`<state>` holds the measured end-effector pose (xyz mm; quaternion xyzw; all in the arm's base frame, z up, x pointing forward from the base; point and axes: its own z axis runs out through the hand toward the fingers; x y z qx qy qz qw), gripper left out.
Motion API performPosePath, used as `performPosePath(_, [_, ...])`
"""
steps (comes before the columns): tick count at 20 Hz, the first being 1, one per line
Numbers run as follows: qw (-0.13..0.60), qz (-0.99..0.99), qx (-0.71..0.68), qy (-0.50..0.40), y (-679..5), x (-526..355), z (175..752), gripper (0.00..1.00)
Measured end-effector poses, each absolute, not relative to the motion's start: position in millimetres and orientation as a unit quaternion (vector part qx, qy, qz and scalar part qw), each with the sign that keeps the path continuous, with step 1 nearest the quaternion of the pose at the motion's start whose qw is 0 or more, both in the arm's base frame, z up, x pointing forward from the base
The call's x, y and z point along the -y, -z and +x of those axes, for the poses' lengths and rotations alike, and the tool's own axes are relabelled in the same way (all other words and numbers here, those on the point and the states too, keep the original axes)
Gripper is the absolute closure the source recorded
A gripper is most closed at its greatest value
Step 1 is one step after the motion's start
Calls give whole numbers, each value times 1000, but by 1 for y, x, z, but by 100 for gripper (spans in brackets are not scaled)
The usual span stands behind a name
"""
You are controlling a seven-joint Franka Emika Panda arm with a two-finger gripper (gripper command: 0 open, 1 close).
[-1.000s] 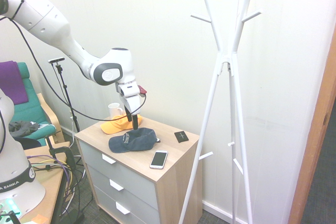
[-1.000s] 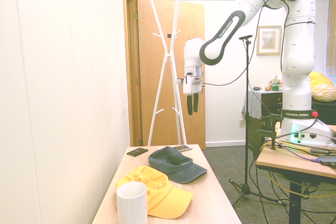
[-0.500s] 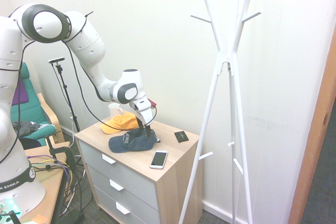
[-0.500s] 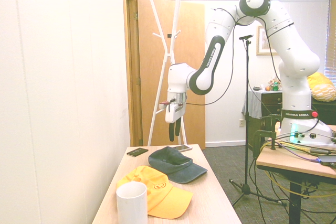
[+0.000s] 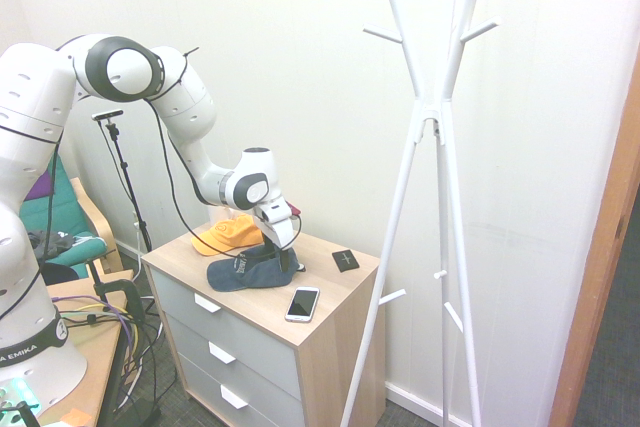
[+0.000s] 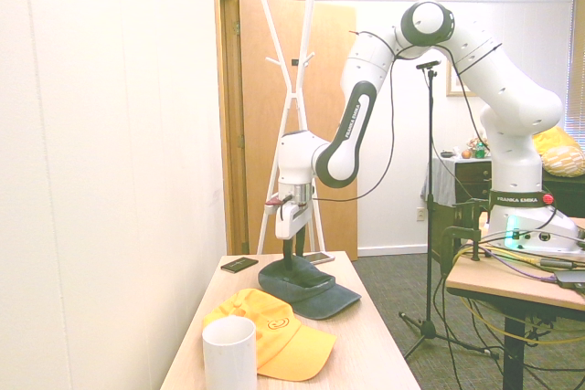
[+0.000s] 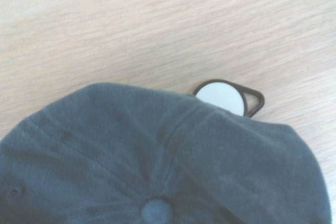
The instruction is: Hang the cap
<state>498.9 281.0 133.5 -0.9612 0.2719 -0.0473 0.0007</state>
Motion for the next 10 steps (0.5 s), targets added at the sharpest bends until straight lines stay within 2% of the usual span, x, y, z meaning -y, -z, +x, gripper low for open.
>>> performPosePath(10, [-1, -958, -283, 52, -135, -272, 506, 100])
